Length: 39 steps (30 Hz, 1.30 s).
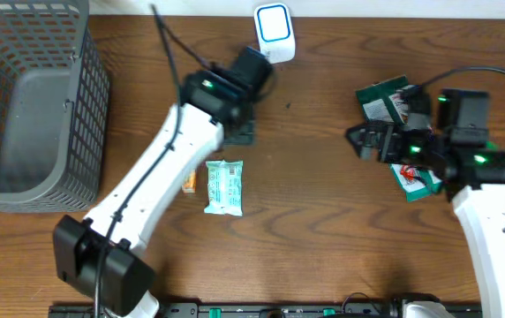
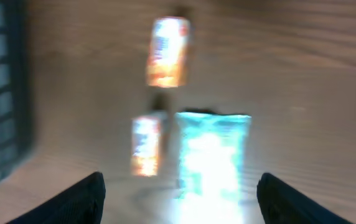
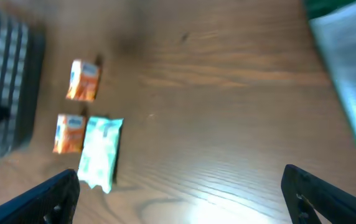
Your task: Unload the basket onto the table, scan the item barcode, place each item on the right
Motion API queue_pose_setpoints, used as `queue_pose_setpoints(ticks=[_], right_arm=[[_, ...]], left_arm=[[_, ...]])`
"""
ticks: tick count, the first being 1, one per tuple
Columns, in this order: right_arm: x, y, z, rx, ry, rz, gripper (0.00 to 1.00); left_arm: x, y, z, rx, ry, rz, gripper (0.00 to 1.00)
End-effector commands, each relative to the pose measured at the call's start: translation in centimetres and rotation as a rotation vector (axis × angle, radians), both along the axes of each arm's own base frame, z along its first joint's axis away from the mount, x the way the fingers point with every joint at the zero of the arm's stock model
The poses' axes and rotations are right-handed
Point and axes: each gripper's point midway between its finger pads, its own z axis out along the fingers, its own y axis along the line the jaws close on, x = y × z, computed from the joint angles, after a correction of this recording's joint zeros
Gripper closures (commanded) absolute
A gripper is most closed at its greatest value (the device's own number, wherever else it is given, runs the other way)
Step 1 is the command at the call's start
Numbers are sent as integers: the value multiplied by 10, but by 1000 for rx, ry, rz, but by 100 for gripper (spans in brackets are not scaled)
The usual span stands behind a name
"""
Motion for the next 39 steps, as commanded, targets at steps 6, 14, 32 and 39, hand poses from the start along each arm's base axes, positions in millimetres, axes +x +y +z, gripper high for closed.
queue_pose_setpoints(ticks=[6,14,32,39], right_arm=[[-3,75,-51,-40,119,186,1],[-17,159,-92,-29,176,324,6],[-50,211,-176,-116,335,361,46],[-46,238,-149,-54,295,415,42]], left_arm=[[-1,82,2,7,77,209,21],[1,95,-2,-138,127,228,21],[-15,57,-29,-232,225,81,87],[9,64,-3,-269,86,106,83]])
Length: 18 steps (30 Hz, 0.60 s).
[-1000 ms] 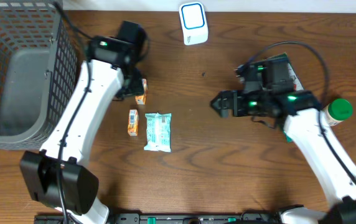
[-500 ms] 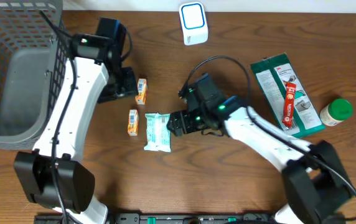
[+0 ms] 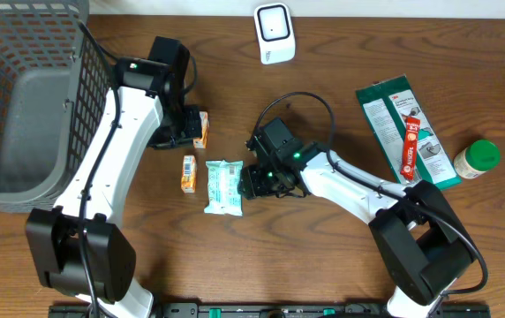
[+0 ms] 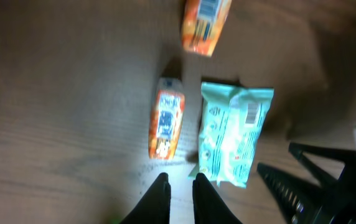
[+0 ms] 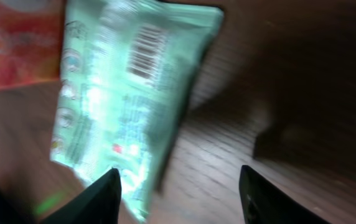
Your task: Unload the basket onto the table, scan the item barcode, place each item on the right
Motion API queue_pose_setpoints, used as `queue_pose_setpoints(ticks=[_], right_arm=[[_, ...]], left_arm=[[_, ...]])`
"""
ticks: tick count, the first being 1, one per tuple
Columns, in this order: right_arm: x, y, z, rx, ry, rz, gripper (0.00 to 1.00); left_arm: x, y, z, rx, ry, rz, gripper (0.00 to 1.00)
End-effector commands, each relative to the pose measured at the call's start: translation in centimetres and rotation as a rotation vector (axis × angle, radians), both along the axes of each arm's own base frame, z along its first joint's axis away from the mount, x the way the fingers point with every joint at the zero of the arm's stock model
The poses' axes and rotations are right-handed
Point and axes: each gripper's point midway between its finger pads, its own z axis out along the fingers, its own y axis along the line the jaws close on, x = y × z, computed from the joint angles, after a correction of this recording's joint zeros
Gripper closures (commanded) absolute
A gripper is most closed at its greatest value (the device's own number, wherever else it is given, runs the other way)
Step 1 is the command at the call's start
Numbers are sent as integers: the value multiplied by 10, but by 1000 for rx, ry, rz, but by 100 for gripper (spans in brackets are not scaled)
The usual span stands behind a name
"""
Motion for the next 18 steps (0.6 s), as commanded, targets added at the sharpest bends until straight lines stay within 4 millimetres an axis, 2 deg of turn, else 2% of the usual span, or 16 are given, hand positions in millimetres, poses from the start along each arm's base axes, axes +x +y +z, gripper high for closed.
queue_pose_setpoints(ticks=[1,5,8,12,18], right_arm=[[5,30,27,74,-49,58,42],[-5,59,41,119,-95,123,43],[-16,80,44,126,-155,169,47],[-24,89,36,24,-270,177,57],[-36,95,20,-102,-375,193,58]], left_arm=[[17,11,35,-29,-138,53,83],[21,25,42,-36,-164,120,73],[17,29,39,-31,-145,128,71],[12,30,37,-27,-126,127,71],[13,30,37,-27,-127,127,71]])
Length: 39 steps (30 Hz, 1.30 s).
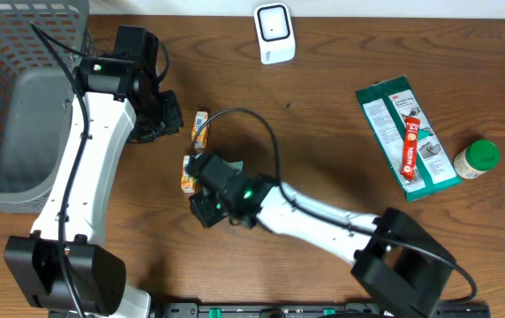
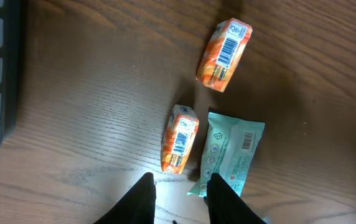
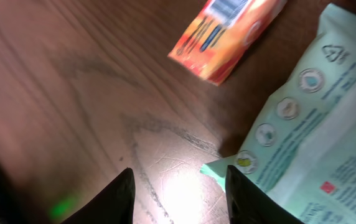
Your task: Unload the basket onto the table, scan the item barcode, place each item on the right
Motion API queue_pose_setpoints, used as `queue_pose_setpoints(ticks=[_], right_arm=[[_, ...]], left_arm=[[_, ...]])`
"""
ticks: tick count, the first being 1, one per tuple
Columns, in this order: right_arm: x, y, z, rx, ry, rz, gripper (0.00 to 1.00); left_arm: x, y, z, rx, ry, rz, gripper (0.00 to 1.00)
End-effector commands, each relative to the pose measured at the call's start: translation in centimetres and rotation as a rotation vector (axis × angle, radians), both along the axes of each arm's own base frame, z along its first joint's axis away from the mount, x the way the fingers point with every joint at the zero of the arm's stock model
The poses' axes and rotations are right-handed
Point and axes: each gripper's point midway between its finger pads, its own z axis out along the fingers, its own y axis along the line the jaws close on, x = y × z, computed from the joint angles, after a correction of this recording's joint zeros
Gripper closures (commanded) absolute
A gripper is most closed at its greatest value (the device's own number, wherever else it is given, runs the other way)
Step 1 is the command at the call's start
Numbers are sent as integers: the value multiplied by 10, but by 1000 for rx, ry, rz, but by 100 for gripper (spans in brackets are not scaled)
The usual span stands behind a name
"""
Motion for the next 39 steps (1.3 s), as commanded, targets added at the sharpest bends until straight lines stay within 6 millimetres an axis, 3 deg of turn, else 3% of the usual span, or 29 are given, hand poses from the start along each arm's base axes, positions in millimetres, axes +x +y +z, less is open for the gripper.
queue_pose_setpoints(ticks=[1,9,13,24,33,39], right_arm=[[12,-6,-14,-100,-114,-46,58],[11,-11,-44,-166,-93,-48,70],[23,-38,-52,-273,-122,-100,83],[38,-102,-52,-482,-122,-189,82],[55,-144,-52,-545,-54,-275,80],[62,-141,-21,-395,8,-240,75]], left_arm=[[0,0,5,-1,-10,7,71],[2,2,5,10,-16,6,70],[1,2,5,10,-15,6,70],[2,1,5,12,-20,-10,70],[2,-3,5,12,-20,-20,70],[4,-9,6,10,-33,-36,71]])
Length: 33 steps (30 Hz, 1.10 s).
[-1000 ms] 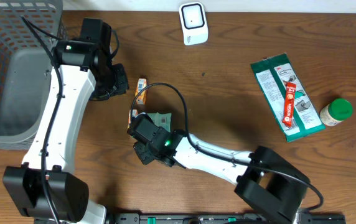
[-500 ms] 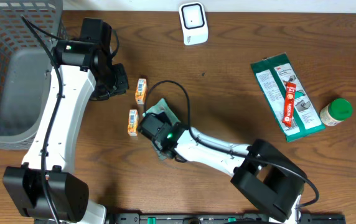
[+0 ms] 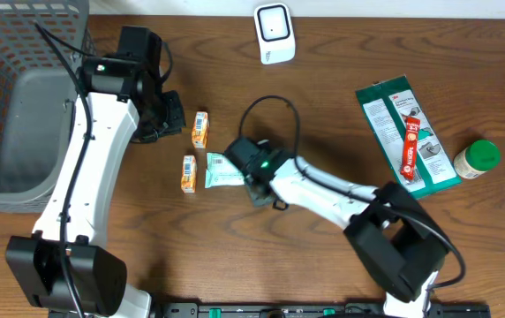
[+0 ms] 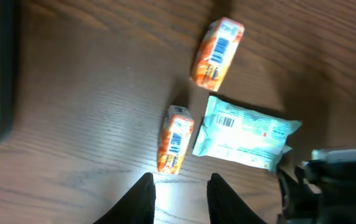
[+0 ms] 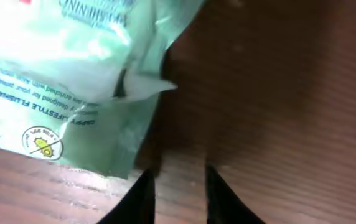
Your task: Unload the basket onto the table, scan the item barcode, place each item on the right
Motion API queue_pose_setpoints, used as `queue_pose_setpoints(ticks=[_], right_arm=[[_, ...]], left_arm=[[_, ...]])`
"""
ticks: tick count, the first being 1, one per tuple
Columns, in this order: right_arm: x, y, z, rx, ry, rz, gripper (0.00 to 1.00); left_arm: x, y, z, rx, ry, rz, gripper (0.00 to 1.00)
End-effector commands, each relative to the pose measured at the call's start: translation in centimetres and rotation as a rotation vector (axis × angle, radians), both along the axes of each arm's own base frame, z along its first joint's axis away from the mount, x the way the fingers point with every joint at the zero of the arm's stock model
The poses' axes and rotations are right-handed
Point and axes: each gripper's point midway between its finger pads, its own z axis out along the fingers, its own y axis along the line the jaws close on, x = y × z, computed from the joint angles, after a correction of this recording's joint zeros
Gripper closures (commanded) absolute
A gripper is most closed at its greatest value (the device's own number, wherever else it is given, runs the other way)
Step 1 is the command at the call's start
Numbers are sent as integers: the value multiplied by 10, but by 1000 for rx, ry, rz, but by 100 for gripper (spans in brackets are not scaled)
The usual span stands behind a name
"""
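Note:
A mint green wipes pack (image 3: 224, 170) lies crosswise on the wooden table, its barcode (image 4: 227, 122) facing up at its left end. My right gripper (image 3: 254, 184) is low over the pack's right end. In the right wrist view its fingers (image 5: 142, 200) stand slightly apart with bare wood between them, the pack's edge (image 5: 72, 81) just beyond the left one. My left gripper (image 4: 180, 202) hovers open above the table, left of the packets. The white scanner (image 3: 273, 34) stands at the back edge.
Two small orange packets (image 3: 200, 129) (image 3: 188, 173) lie just left of the pack. A grey wire basket (image 3: 23, 97) fills the left side. At the right lie a green box (image 3: 394, 124) with a red tube (image 3: 409, 147) on it, and a green-lidded jar (image 3: 475, 159).
The mint pack has turned from lengthwise beside the orange packet to crosswise. My right gripper has gone from the pack's lower left corner to its right end. The left arm has barely moved.
My right gripper began far right by the green box, the left over the packets. Then the right was at the pack's right side and the left had drawn back toward the basket. Then the right sat at the pack's lower left corner; now the pack lies turned.

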Motion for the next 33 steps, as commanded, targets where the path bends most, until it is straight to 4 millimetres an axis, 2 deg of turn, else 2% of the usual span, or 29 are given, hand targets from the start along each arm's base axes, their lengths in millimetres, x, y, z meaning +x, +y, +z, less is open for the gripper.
queue_pose_setpoints(ticks=[1,3,4,6,10,14,20,24,29,33], right_arm=[[6,9,38,131,-18,42,71],[11,7,55,173,-44,29,54],[14,9,64,203,-61,25,49],[18,15,73,252,-80,29,46],[26,34,78,337,-105,50,51],[29,49,64,350,-110,68,53],[21,68,24,319,-67,107,58],[23,59,13,261,-73,93,61],[35,19,8,67,-144,34,62],[41,-4,8,-14,-160,-4,62]], left_arm=[[4,-2,5,6,-27,-11,70],[5,-2,6,5,-30,-10,70],[5,-2,6,5,-31,-11,71],[5,-3,5,4,-30,-11,71],[4,-8,5,4,-28,-25,70],[3,-13,5,4,-29,-40,70],[3,-15,5,4,-28,-44,69],[2,-15,3,5,-24,-46,68],[0,-16,-1,7,-9,-48,66],[-2,-21,-4,9,-1,-64,65]])
